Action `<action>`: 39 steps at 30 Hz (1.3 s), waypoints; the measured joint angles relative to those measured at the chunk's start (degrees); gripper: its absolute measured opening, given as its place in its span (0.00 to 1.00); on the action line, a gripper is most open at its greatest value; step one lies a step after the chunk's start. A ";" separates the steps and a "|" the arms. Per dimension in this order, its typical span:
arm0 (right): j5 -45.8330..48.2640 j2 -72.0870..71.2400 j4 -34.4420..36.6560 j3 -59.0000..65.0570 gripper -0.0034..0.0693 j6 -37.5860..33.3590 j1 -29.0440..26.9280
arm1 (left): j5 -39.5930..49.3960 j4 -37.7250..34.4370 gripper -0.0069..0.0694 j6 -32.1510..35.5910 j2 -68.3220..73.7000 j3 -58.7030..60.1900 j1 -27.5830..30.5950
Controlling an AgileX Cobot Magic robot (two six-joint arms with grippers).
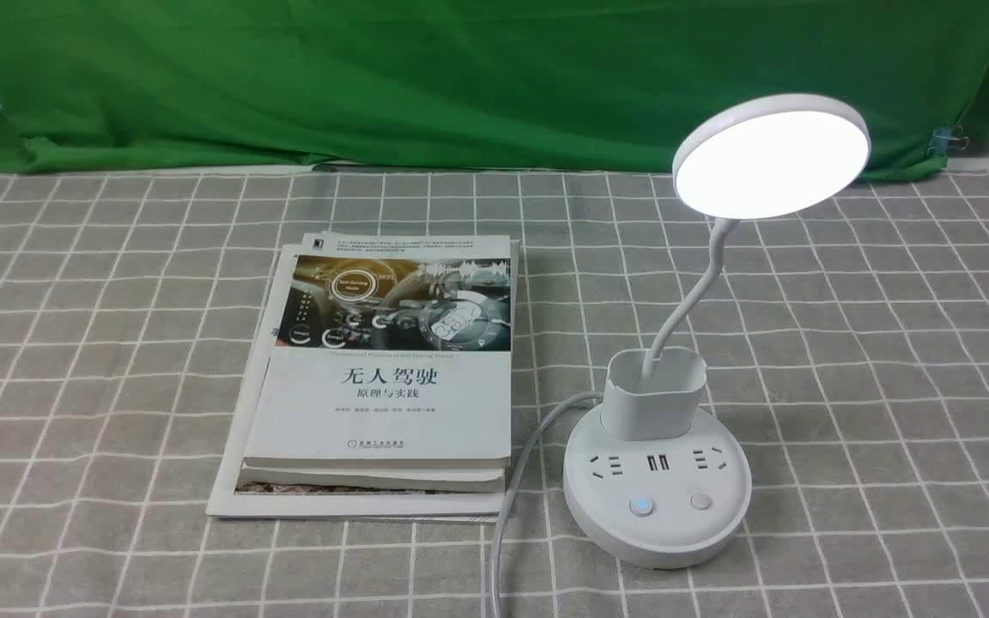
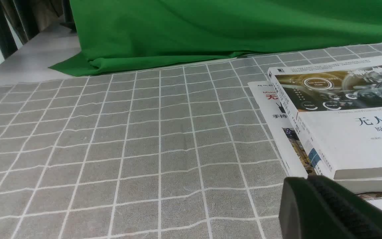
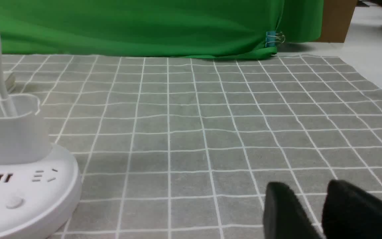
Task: Turn off the desk lamp on the grey coffee tablecloth by hand.
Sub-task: 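Press the power button on the lamp base to turn the lamp off with the right gripper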
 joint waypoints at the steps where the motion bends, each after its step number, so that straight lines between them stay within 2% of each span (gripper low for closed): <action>1: 0.00 0.00 0.00 0.00 0.38 0.00 0.00 | 0.00 0.00 0.09 0.00 0.00 0.00 0.00; 11: -1.06 0.00 0.00 0.00 0.38 0.00 0.00 | 0.00 0.00 0.09 0.00 0.00 0.00 0.00; 19: -15.19 0.00 0.00 0.00 0.38 1.66 0.00 | 0.00 0.00 0.09 0.00 0.00 0.00 0.00; 28: -32.41 0.45 0.12 -0.11 0.38 12.19 0.00 | 0.00 0.00 0.09 0.00 0.00 0.00 0.00; 34: -23.20 8.42 0.28 -9.15 0.38 15.00 0.00 | 0.00 0.00 0.09 0.00 0.00 0.00 0.00; 39: -4.01 25.50 0.28 -22.59 0.38 14.64 0.00 | 0.00 0.00 0.09 0.00 0.00 0.00 0.00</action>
